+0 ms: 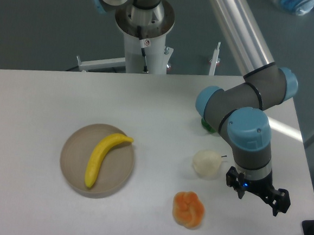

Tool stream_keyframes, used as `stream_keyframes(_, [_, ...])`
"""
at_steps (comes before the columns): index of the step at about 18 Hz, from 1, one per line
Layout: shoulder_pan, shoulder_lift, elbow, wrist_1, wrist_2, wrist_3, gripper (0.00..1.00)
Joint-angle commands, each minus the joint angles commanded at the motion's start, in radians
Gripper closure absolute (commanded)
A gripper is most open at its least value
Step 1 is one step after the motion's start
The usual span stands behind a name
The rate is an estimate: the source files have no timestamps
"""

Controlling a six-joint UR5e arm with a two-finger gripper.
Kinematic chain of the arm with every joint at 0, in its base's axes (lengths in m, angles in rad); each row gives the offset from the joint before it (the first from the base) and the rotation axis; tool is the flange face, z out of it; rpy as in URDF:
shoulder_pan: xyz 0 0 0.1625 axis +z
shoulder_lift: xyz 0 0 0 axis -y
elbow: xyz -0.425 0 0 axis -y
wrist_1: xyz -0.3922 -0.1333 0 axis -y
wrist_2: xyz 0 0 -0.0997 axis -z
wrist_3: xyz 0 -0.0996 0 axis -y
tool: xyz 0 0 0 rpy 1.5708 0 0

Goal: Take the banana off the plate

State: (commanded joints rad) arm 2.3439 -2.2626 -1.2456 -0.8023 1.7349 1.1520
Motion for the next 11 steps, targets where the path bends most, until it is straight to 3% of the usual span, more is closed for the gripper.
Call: stream_keyframes(11, [-0.002,0.012,-0.006,-0.002,0.002,-0.020,0.00])
